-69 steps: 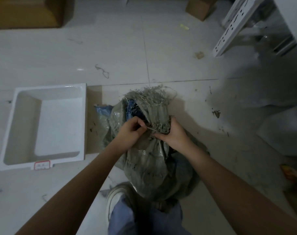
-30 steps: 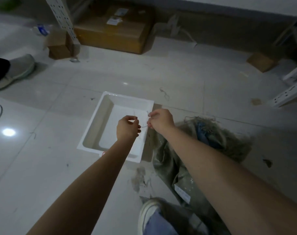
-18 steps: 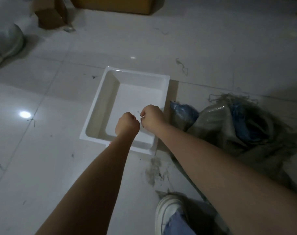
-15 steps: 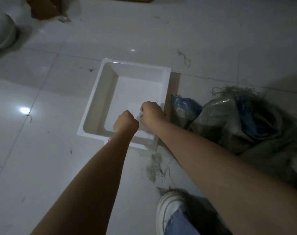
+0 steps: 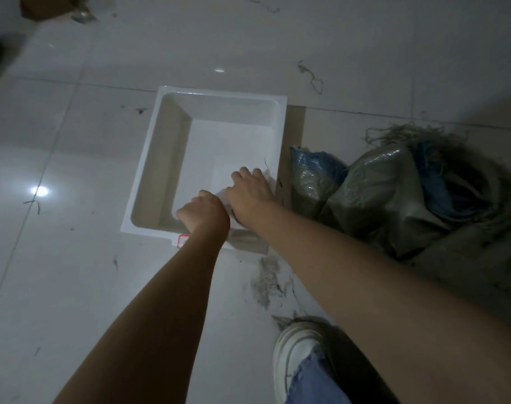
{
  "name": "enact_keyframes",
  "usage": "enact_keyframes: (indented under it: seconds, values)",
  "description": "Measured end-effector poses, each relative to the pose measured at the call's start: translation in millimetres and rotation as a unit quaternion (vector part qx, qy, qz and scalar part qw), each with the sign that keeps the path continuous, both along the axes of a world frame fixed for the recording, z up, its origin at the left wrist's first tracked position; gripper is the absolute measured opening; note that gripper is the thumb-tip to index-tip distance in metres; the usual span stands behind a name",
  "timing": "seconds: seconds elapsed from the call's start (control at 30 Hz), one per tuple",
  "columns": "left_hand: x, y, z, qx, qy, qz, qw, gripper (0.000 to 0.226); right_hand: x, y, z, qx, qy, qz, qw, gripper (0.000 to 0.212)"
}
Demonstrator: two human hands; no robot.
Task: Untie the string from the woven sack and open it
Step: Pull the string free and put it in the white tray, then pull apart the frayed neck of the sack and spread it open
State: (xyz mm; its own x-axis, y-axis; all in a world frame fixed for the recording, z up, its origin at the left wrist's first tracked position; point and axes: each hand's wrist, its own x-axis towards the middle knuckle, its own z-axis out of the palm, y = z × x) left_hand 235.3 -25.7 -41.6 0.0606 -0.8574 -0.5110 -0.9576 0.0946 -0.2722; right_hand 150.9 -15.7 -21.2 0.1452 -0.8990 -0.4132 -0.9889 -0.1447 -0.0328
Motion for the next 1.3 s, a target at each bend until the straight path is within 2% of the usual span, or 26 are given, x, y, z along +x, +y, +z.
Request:
enact_keyframes:
  seconds: [0.07, 0.17, 0.4, 0.53, 0.63, 0.7, 0.77, 0.9, 1.03, 1.1, 1.2, 1.23, 1.3]
  values:
    - [-2.9, -1.7, 4.8, -0.006, -0.003, -0.013, 1.0, 0.034, -17.3, -4.2, 7.4, -0.025, 0.012, 0.049, 0.998, 0.034]
    - [-13.2, -1.0, 14.3, -0.001, 0.02, -0.019, 1.0, 0.034, -47.4, -7.1, 22.5, -0.069, -0.008, 0.035, 0.997, 0.031]
    - [-56.0, 14.0, 48.9, -0.025, 0.083, -0.127, 0.988, 0.009, -131.9, 8.4, 76.3, -0.13, -0.043, -0.145, 0.98, 0.029]
    - [-97.4, 24.3, 73.5, -0.061, 0.127, -0.17, 0.975, 0.02, -205.7, 33.9, 115.2, -0.113, -0.036, -0.253, 0.96, 0.035]
    - [-139.1, 29.9, 91.6, -0.049, 0.184, -0.182, 0.965, 0.028, -259.4, 75.6, 126.3, -0.09, -0.022, -0.352, 0.931, 0.034]
    - [-170.9, 36.3, 104.0, -0.032, 0.219, -0.196, 0.955, 0.033, -288.3, 108.4, 124.7, -0.075, -0.022, -0.439, 0.895, 0.033]
    - [-202.7, 48.5, 113.9, -0.03, 0.248, -0.239, 0.938, 0.034, -308.9, 140.1, 115.8, -0.06, -0.055, -0.531, 0.844, 0.034]
    - [-256.7, 84.4, 120.4, 0.012, 0.275, -0.295, 0.915, 0.034, -326.2, 188.7, 90.0, -0.044, -0.129, -0.656, 0.742, 0.048]
    - [-280.9, 114.4, 109.2, 0.025, 0.317, -0.314, 0.895, 0.033, -323.7, 209.0, 66.7, 0.02, -0.268, -0.703, 0.659, 0.059]
    - [-283.9, 123.1, 99.1, 0.072, 0.345, -0.297, 0.888, 0.033, -320.2, 211.2, 54.9, 0.045, -0.343, -0.716, 0.606, 0.063]
    - [-282.3, 129.4, 83.3, 0.144, 0.331, -0.252, 0.898, 0.041, -312.8, 210.2, 40.3, 0.045, -0.409, -0.746, 0.524, 0.067]
    - [-280.8, 129.6, 77.8, 0.163, 0.326, -0.231, 0.902, 0.044, -311.8, 209.2, 35.9, 0.036, -0.427, -0.749, 0.505, 0.068]
    - [-278.3, 129.8, 69.1, 0.207, 0.335, -0.164, 0.905, 0.051, -311.4, 207.9, 27.8, 0.025, -0.442, -0.744, 0.501, 0.067]
